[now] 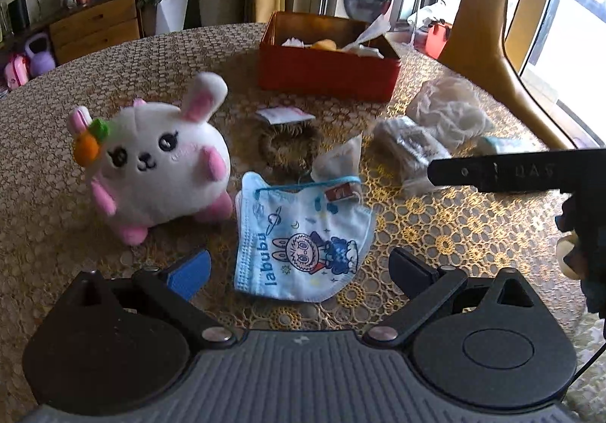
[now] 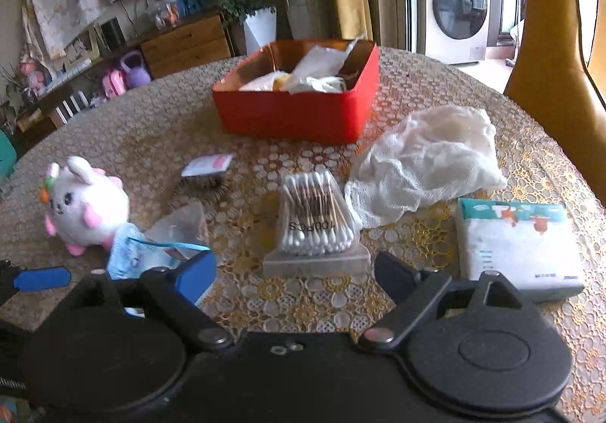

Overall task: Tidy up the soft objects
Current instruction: 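Withdraw both tools from the red box back over the table, then grasp the blue printed mask with the left tool while the right tool grasps the cotton swab bag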

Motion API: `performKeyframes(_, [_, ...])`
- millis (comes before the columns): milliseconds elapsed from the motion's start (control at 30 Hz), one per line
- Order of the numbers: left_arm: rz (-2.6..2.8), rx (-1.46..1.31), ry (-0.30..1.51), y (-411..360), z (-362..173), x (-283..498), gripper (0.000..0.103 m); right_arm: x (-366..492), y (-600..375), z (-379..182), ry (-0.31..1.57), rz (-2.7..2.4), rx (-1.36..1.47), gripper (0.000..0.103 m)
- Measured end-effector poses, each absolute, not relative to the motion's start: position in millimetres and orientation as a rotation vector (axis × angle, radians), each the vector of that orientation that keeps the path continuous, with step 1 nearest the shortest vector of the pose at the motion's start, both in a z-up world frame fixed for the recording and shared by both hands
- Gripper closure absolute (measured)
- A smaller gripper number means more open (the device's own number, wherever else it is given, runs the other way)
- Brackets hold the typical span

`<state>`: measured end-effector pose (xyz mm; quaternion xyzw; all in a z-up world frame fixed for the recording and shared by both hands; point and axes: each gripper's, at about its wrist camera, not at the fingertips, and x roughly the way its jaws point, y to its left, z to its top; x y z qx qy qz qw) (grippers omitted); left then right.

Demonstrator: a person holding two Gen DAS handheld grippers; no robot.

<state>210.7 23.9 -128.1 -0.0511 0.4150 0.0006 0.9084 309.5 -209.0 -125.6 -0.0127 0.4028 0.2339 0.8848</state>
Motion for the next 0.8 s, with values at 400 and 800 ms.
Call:
performKeyframes(400, [0.048,-0.091,0.883,15.4,-156.9,228.3,0.002,340.7,-196.0,-145.1,0.864,0.459,-0.028,0.013])
performKeyframes(800, [0.048,0.005,0.836,0.3,-161.1,230.9,0.014,345.9,-179.3,-158.1,0.848,0.391,-0.094,0.024])
